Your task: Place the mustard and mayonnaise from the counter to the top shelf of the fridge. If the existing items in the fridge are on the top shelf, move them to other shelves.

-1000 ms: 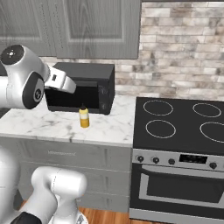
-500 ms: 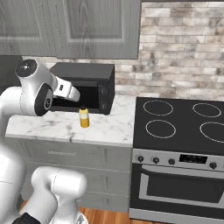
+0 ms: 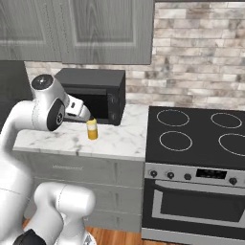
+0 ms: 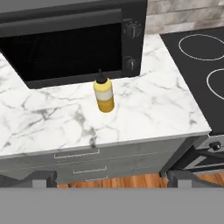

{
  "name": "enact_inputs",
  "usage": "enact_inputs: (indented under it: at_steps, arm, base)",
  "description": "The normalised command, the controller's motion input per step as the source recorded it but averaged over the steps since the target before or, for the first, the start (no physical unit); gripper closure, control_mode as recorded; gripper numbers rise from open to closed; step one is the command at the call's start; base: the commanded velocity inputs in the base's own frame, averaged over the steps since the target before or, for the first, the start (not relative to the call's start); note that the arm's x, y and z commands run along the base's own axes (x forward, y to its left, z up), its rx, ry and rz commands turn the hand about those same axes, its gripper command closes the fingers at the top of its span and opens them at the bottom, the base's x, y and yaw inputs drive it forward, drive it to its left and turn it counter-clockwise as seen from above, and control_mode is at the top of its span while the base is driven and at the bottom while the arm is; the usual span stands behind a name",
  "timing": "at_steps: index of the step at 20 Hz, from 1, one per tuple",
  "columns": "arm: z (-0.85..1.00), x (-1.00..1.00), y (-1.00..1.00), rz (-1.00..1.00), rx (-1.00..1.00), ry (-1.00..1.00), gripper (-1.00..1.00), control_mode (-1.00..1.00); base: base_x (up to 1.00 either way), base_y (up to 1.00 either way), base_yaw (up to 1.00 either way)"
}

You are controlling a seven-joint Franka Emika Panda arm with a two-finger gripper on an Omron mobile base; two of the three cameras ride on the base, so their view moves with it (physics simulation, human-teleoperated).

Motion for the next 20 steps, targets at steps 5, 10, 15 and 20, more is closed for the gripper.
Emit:
enact_inputs:
  at_steps: [5, 10, 15, 20]
  arm:
    - [-0.43, 0.21, 0.33, 0.0, -0.1, 0.02, -1.0, -1.0]
    - [-0.48, 0.34, 0.32, 0.01, -0.08, 0.0, -1.0, -1.0]
    - [-0.29, 0.45, -0.1, 0.0, 0.0, 0.0, -1.0, -1.0]
    - [-0.24, 0.38, -0.05, 0.0, 0.0, 0.0, -1.0, -1.0]
  base:
    - [0.0, 0.0, 0.0]
    - [0.0, 0.0, 0.0]
    - [0.0, 0.0, 0.0]
    - [0.0, 0.0, 0.0]
